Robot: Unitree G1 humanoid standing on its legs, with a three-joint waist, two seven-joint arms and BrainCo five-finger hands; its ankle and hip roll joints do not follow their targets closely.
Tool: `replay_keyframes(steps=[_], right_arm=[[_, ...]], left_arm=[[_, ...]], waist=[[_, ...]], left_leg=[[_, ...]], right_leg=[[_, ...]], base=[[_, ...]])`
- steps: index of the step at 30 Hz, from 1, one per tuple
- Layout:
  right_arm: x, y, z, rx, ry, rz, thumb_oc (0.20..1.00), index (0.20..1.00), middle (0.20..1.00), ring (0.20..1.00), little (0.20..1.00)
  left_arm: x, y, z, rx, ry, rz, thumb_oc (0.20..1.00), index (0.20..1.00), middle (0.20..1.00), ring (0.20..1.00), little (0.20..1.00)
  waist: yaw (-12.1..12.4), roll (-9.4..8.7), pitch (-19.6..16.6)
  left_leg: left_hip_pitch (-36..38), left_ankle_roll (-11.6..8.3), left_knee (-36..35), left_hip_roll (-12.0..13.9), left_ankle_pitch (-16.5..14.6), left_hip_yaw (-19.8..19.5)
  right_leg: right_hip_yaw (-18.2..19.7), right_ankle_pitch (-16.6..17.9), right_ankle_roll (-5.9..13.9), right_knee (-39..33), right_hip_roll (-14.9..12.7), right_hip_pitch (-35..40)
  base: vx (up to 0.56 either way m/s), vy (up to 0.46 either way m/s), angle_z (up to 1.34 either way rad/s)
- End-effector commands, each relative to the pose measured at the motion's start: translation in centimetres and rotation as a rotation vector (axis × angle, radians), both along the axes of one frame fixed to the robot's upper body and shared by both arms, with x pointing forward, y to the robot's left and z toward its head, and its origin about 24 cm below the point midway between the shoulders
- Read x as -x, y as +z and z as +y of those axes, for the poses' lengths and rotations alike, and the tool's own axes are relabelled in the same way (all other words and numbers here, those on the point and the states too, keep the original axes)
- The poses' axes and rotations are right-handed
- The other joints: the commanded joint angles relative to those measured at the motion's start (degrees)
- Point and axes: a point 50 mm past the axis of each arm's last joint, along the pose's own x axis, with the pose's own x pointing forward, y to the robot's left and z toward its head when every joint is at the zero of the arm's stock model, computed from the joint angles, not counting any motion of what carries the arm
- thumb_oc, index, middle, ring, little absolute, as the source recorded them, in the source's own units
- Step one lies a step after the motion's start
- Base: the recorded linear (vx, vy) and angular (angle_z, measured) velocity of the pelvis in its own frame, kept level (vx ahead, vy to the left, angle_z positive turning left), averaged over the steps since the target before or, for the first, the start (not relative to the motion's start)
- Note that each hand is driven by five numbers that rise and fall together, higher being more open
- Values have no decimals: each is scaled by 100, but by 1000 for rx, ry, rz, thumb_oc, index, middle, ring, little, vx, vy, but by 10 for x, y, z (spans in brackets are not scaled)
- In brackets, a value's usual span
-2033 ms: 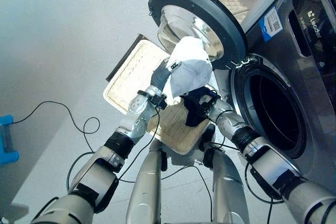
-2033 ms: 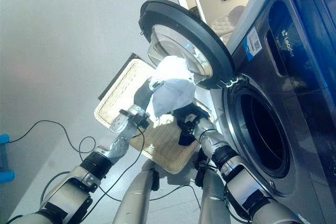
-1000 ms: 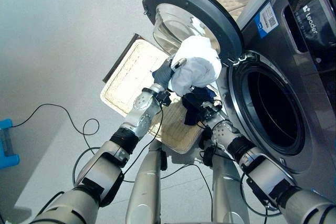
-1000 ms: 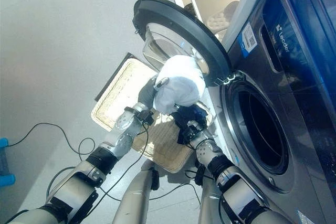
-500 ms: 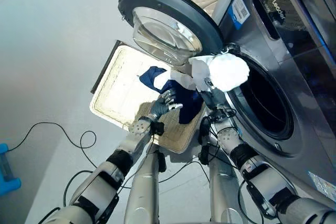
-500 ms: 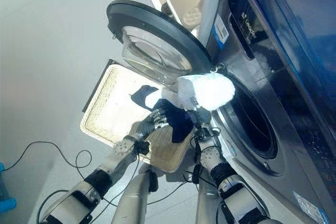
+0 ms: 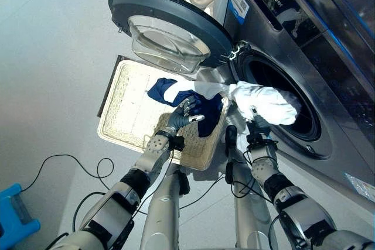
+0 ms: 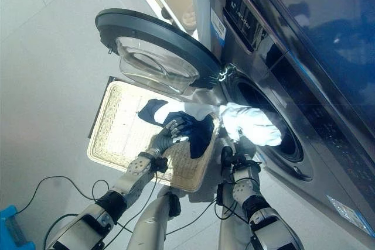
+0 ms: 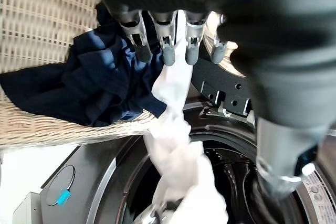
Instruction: Put the clothes into the washing machine.
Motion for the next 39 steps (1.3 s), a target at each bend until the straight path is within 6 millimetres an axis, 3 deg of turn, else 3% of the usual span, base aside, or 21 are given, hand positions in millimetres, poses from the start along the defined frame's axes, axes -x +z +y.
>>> replay_keyframes(steps=[1,3,7,9,11,16,26,27,30,33,37,38,39], right_arm=[[-17,52,-35,144,-123,-126,200,200,200,200,200],[-18,60,-49,154,-161,-123,200,200,200,200,200],[-18,63,-53,157,-180,-123,200,200,200,200,200],[-17,93,-95,94,-370,-146,200,200,200,200,200],[-18,95,-98,93,-380,-148,200,200,200,200,200],[-12,127,-128,-27,-532,-228,200,200,200,200,200],[-3,159,-149,-172,-683,-389,200,200,200,200,200],[5,168,-159,-267,-767,-465,200,200,200,200,200],[5,168,-159,-267,-767,-465,200,200,200,200,200],[23,174,-172,-460,-1006,-516,200,200,200,200,200],[29,178,-179,-480,-1067,-512,200,200,200,200,200],[28,180,-179,-460,-1056,-500,322,322,322,322,322],[26,183,-177,-441,-1047,-470,1000,1000,1000,1000,1000]], left_arm=[[-1,17,-17,107,-49,-58,1000,1000,1000,1000,1000],[-2,18,-15,108,-58,-60,1000,1000,1000,1000,1000],[-2,19,-15,107,-61,-60,1000,1000,1000,1000,1000],[-1,28,-14,103,-98,-83,1000,1000,1000,1000,1000],[-1,29,-14,104,-101,-87,1000,1000,1000,1000,1000],[3,46,-15,124,-140,-139,1000,1000,1000,1000,1000],[8,61,-21,140,-168,-179,1000,1000,1000,1000,1000],[8,63,-20,143,-165,-179,1000,1000,1000,1000,1000],[8,63,-20,143,-165,-179,1000,1000,1000,1000,1000],[10,63,-22,139,-157,-166,1000,1000,1000,1000,1000],[11,61,-23,142,-152,-158,1000,1000,1000,1000,1000],[11,61,-23,144,-150,-154,1000,1000,1000,1000,1000],[12,60,-24,144,-151,-153,1000,1000,1000,1000,1000]], waist=[[-86,442,-112],[-58,469,-112],[-42,475,-112],[70,523,-112],[80,528,-112],[187,589,-112],[257,658,-112],[264,669,-112],[264,669,-112],[241,665,-112],[236,665,-112],[237,656,-112],[237,652,-112]], left_leg=[[-184,-152,517,-421,-589,-51],[-243,-142,552,-438,-578,-74],[-255,-141,566,-444,-583,-82],[-443,-108,657,-523,-615,-182],[-460,-106,661,-528,-616,-189],[-650,-51,730,-606,-649,-301],[-802,-14,756,-653,-652,-366],[-819,-10,756,-660,-656,-375],[-819,-10,756,-660,-656,-375],[-810,3,736,-663,-667,-377],[-808,19,727,-661,-674,-372],[-804,22,727,-665,-678,-372],[-803,23,737,-670,-682,-373]], right_leg=[[-517,-555,372,418,167,160],[-528,-519,371,428,146,113],[-534,-515,373,435,139,109],[-621,-487,404,518,79,-47],[-628,-482,405,519,74,-60],[-682,-434,427,582,8,-244],[-701,-375,458,629,-56,-421],[-700,-363,470,632,-66,-442],[-700,-363,470,632,-66,-442],[-664,-331,491,608,-51,-457],[-663,-312,502,596,-64,-462],[-667,-310,503,589,-66,-456],[-662,-314,497,587,-59,-452]], base=[[0,0,0],[0,0,0],[-2,-8,0],[-42,-70,3],[-33,-36,18],[-19,-28,8],[-6,-10,7],[-1,-4,3],[8,-2,3],[7,-3,4],[0,0,0],[0,0,0],[0,0,0]])
